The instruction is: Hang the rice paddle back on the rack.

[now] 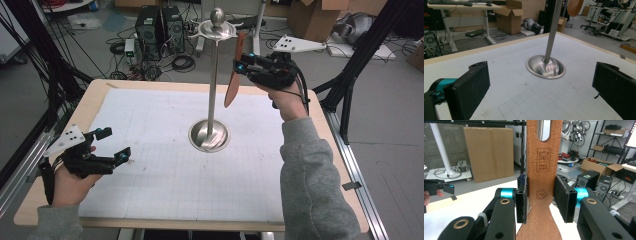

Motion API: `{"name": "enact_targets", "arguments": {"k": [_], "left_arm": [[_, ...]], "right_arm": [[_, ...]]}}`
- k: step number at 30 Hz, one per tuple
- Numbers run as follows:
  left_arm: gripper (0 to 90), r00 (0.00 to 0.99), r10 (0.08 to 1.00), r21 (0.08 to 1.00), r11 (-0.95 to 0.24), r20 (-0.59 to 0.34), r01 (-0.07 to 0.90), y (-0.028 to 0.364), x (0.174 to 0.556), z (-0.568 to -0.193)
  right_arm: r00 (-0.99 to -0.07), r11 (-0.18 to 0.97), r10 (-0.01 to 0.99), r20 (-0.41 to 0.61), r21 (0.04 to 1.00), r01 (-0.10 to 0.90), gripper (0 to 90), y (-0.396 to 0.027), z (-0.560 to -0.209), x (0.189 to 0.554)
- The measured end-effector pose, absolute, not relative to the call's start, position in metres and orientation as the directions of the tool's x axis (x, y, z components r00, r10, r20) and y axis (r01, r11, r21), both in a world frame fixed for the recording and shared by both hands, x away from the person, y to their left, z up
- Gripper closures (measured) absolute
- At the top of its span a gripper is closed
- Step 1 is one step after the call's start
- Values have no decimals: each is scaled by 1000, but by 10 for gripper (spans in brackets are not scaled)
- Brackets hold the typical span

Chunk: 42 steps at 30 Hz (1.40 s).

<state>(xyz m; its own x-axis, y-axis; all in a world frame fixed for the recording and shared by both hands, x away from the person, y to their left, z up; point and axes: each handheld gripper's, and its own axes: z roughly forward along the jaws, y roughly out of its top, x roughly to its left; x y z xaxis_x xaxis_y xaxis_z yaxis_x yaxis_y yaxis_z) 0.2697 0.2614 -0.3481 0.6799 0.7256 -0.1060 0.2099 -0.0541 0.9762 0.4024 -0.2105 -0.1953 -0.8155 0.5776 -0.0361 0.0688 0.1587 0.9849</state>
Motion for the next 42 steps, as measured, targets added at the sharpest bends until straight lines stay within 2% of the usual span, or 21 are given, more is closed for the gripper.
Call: {"name": "enact_targets", "arguments": {"k": [15,20,24,33,35,36,42], "left_arm": [[18,679,727,975,-61,-102,212,260,271,-349],[18,679,727,975,-58,-106,215,259,271,-350],[18,679,727,974,-64,-104,218,259,272,-351],[18,681,724,973,-64,-106,220,257,274,-352],[18,682,724,973,-68,-104,221,256,275,-352],[18,682,724,973,-69,-104,221,256,276,-352],[18,689,718,972,-76,-101,221,253,278,-352]], "right_arm": [[-810,158,584,-51,986,52,634,-209,-199,401],[-808,167,585,-66,985,41,586,-208,-200,400],[-800,163,596,-68,986,38,503,-209,-203,398],[-787,152,615,-52,987,54,391,-217,-212,398],[-787,157,616,-46,985,65,338,-219,-214,397],[-783,159,620,-42,985,73,269,-220,-217,397],[-777,173,628,-46,981,82,166,-220,-218,394]]}}
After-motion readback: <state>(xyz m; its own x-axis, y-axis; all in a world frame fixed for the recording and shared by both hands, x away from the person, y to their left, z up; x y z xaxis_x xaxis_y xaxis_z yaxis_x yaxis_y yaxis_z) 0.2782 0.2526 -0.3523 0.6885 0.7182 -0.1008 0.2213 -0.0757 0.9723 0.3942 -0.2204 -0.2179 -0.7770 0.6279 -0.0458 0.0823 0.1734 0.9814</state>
